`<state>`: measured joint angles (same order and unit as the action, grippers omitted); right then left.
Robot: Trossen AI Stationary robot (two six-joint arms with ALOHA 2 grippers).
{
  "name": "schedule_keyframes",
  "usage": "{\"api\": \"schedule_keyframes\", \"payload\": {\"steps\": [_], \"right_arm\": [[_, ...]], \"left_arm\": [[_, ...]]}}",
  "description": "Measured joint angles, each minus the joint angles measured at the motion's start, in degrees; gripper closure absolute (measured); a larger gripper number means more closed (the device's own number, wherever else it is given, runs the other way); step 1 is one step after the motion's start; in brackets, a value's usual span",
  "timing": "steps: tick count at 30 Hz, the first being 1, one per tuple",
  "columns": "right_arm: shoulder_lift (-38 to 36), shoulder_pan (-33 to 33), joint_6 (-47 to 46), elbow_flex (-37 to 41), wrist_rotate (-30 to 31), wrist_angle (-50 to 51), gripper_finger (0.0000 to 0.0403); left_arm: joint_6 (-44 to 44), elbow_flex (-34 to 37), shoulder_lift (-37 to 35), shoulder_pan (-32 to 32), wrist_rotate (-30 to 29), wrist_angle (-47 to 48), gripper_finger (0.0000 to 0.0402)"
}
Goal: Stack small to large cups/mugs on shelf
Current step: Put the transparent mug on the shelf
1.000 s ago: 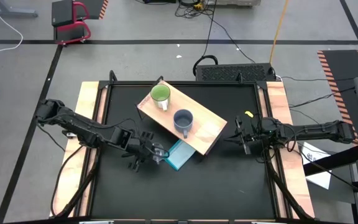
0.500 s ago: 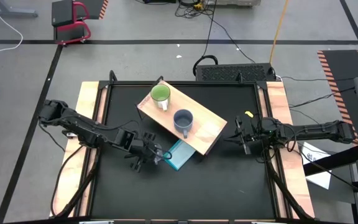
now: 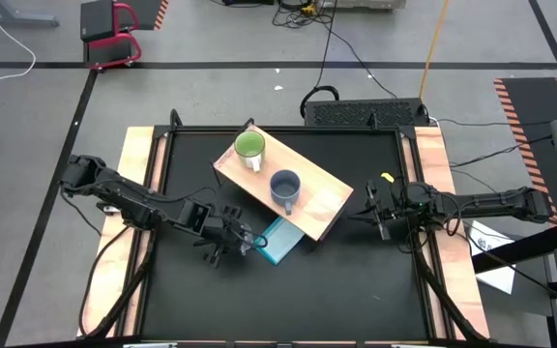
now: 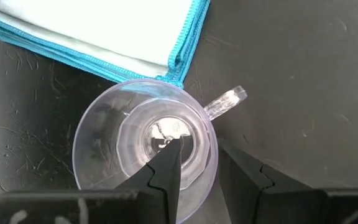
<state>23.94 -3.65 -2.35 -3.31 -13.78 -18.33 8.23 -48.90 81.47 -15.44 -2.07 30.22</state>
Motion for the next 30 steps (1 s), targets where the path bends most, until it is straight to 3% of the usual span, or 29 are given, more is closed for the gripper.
{"api": "schedule_keyframes", "payload": {"steps": [16,27,30], "right_arm": [[0.0,0.0,0.0,0.0,0.0,0.0,0.0403],[0.0,0.0,0.0,0.0,0.0,0.2,0.0403],[0.0,0.0,0.0,0.0,0.0,0.6,0.0403]], "left_arm": [[-0.3,0.0,0.0,-0.1,0.3,0.0,0.0301],[-0.2,0.0,0.0,-0.1,0.4,0.0,0.0391],[-0.1,0.0,0.0,-0.1,0.5,0.1,0.0393]]}}
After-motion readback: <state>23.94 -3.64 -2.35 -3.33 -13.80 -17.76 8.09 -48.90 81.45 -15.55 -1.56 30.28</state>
